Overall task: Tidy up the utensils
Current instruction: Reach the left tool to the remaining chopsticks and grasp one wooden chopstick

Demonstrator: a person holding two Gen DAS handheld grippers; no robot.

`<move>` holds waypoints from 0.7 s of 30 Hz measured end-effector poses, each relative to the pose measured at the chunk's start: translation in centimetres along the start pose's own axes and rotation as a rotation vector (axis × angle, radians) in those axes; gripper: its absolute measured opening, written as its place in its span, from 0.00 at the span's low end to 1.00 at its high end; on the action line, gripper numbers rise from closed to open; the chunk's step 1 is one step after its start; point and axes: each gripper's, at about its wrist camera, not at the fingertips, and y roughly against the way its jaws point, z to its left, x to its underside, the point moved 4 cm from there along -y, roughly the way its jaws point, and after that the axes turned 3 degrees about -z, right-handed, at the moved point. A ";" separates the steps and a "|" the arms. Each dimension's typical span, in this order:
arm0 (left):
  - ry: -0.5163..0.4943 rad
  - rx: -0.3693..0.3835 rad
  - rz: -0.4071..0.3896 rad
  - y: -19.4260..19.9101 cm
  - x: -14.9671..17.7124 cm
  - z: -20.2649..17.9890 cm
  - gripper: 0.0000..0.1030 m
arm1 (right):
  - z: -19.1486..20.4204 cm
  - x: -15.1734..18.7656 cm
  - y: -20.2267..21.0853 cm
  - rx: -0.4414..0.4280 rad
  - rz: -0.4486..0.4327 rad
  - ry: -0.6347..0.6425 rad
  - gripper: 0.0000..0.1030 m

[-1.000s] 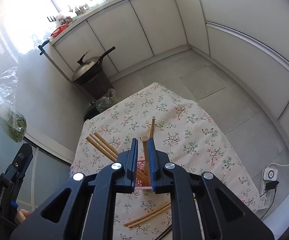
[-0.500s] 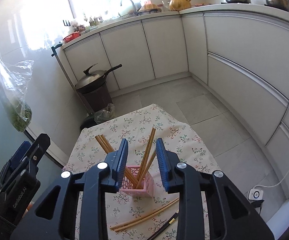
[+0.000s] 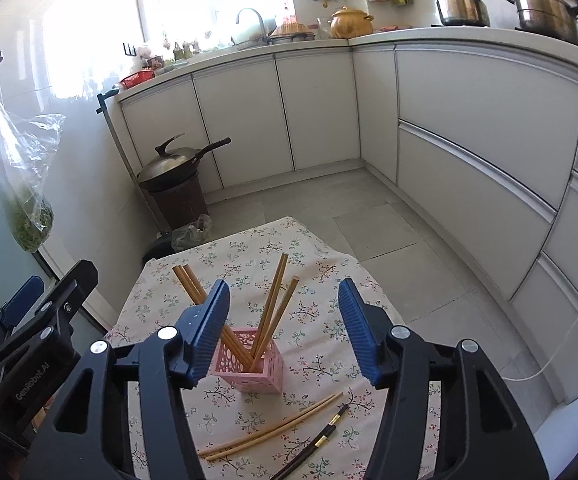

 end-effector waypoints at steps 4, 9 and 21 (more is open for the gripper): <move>-0.011 -0.007 0.014 -0.2 0.2 -0.2 0.93 | -1.2 0.3 0.2 0.020 -0.010 -0.030 0.76; -0.028 -0.001 0.032 -0.5 0.7 -0.7 0.93 | -2.5 0.8 0.3 0.030 -0.004 -0.067 0.87; -0.111 0.051 0.122 -1.9 3.0 -2.9 0.93 | -6.0 3.3 -0.2 0.054 0.042 -0.133 0.93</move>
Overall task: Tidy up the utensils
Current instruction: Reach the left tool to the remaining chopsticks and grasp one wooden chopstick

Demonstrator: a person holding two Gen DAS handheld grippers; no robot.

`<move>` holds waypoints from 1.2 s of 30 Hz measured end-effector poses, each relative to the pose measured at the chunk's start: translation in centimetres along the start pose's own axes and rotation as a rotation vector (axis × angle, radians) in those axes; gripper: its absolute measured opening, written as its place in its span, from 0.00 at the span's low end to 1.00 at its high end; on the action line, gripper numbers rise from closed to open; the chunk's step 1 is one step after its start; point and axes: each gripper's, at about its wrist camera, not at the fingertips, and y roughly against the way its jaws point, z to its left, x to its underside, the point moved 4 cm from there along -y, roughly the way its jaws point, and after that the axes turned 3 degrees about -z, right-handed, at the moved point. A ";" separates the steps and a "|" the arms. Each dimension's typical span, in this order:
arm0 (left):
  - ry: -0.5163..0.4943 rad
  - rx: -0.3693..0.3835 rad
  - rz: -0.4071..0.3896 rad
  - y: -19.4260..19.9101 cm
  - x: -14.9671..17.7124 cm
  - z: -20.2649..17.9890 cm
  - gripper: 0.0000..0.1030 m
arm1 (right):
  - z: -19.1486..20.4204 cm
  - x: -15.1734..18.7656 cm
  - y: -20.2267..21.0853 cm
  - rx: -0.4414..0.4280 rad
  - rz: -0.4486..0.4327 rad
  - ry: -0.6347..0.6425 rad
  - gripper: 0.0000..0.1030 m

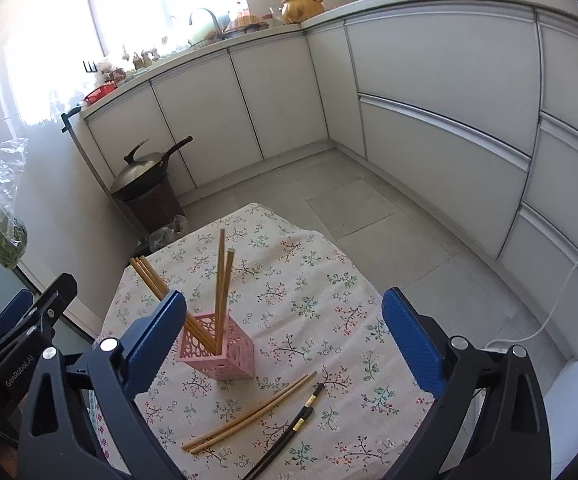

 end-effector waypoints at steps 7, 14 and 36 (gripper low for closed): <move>-0.087 0.266 0.281 -3.2 4.2 -4.0 0.93 | -7.9 4.9 -1.7 0.063 0.139 -0.142 0.93; -0.193 0.440 0.544 -6.5 9.9 -9.9 0.93 | -15.3 9.6 -3.3 0.110 0.283 -0.350 0.93; -0.363 0.251 0.871 -19.0 17.5 -13.2 0.22 | -18.9 11.7 -4.8 -0.007 0.441 -0.537 0.93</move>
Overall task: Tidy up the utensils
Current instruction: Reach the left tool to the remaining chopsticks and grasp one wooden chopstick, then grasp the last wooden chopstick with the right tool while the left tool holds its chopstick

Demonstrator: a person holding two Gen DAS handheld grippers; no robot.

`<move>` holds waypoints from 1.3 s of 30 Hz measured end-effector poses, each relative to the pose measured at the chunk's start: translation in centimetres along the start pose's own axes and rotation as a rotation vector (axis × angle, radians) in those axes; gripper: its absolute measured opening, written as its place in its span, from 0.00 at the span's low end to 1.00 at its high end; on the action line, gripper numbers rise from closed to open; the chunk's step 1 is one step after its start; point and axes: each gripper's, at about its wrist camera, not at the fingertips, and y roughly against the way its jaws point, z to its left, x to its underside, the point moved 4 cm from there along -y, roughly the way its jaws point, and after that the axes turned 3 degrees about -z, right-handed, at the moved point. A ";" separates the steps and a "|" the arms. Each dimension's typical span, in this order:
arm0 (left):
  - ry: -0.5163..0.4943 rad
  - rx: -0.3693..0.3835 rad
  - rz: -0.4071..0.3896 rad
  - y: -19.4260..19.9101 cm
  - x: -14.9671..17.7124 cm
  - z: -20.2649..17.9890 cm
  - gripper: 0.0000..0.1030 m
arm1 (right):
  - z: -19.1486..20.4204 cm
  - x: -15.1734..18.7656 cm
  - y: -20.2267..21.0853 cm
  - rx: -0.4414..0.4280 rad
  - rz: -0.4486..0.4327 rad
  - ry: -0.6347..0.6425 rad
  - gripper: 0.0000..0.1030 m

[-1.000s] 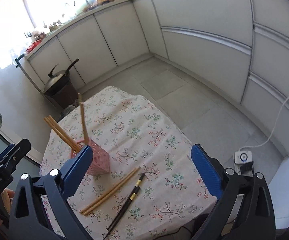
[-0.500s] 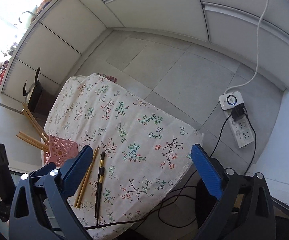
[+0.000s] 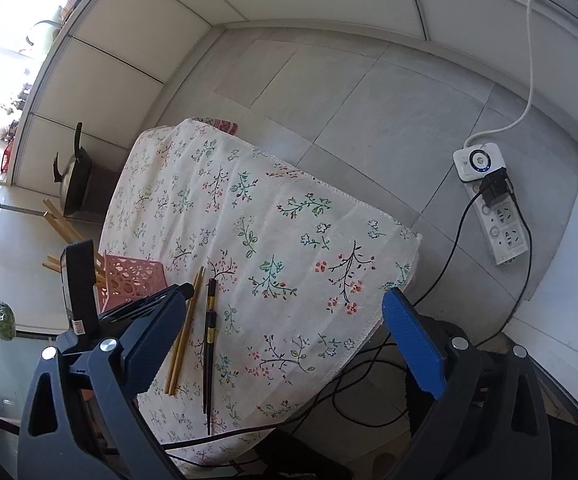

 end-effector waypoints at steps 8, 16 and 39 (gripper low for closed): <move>-0.016 -0.020 0.023 -1.1 -0.7 0.7 0.16 | -0.4 0.0 -0.3 0.003 0.017 -0.016 0.93; -0.026 0.001 0.024 -1.4 -0.9 0.5 0.05 | -0.5 0.0 -0.6 0.030 0.015 -0.008 0.93; -0.100 -0.059 -0.208 5.2 4.5 1.2 0.04 | 6.8 2.2 -3.5 -0.012 0.085 0.104 0.89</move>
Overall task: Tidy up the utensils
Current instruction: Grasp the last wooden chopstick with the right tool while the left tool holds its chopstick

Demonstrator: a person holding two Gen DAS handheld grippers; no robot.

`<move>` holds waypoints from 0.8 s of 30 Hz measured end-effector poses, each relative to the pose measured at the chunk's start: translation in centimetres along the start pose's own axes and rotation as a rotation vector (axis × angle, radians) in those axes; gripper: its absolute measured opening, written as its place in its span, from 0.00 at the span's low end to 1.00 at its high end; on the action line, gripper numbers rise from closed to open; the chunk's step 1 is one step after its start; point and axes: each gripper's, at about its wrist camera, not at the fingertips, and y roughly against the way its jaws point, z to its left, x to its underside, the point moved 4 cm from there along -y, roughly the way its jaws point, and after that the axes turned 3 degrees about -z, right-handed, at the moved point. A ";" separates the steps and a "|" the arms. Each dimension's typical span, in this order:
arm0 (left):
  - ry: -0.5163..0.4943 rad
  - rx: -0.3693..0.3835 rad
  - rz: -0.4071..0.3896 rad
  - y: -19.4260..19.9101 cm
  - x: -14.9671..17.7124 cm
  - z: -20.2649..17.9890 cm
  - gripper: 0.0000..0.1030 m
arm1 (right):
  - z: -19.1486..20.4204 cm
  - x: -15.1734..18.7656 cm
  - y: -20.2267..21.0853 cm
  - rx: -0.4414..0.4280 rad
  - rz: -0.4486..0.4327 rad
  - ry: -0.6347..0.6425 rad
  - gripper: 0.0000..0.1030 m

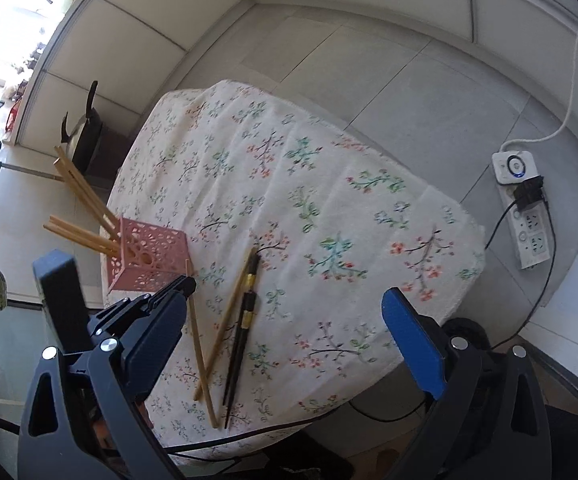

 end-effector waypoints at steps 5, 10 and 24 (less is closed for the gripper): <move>0.068 0.017 -0.108 6.7 2.4 1.7 0.04 | 4.0 1.4 -4.4 -0.086 0.168 -0.005 0.52; 0.142 0.011 -0.202 11.4 4.8 2.6 0.04 | 5.5 1.8 -8.7 -0.086 0.256 -0.070 0.34; 0.216 0.060 -0.254 12.8 5.5 4.9 0.04 | 7.0 0.6 -14.6 0.188 0.272 0.031 0.29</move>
